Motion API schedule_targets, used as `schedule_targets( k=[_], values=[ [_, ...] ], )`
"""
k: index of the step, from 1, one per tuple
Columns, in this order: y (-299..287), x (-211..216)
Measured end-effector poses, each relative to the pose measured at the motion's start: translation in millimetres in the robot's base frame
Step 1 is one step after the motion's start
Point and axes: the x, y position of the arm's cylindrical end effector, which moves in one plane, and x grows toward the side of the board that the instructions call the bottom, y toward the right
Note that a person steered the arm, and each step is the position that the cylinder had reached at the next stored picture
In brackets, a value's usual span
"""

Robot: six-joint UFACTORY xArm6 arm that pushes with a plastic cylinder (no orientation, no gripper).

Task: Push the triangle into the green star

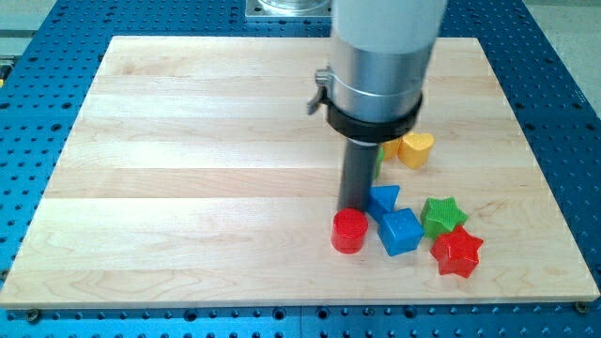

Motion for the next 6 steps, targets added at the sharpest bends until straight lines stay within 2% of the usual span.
schedule_targets(
  k=[1, 3, 5, 6],
  values=[
    [15.1, 0.0],
    [-32.6, -32.5],
    [22.9, -34.2],
    [49.8, -21.8]
  ],
)
